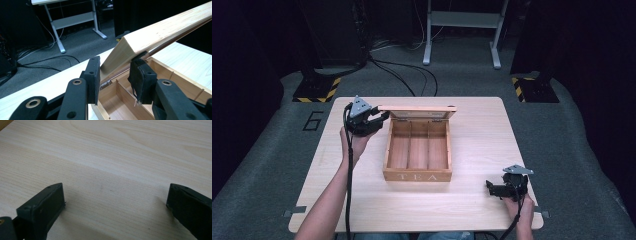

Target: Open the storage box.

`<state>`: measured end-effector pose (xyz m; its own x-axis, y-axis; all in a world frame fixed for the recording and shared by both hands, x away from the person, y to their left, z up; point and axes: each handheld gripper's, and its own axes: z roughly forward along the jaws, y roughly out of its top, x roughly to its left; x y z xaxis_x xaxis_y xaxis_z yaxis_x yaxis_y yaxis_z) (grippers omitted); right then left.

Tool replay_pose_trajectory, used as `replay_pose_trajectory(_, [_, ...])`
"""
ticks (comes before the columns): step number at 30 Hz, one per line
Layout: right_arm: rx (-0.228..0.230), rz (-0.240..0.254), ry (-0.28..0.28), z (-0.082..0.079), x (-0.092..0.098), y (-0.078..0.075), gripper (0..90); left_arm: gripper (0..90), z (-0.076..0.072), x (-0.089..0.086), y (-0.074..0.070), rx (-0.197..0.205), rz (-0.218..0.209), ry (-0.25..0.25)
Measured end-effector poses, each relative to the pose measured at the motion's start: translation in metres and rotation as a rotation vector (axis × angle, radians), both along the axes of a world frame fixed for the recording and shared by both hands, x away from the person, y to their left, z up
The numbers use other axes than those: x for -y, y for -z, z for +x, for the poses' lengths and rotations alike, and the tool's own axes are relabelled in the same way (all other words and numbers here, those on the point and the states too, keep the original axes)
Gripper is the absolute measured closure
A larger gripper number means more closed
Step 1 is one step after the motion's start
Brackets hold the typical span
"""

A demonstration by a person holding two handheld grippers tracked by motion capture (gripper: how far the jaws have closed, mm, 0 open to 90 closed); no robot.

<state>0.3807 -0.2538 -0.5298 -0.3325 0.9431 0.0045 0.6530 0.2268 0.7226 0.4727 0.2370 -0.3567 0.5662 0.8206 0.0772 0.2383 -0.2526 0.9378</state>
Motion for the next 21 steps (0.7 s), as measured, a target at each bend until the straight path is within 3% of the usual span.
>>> replay_pose_trajectory(21, [0.001,-0.001,-0.002,0.0001,0.0002,0.0001,1.1,60.8,-0.0012,0.0001,0.0012,0.007,-0.001,-0.005])
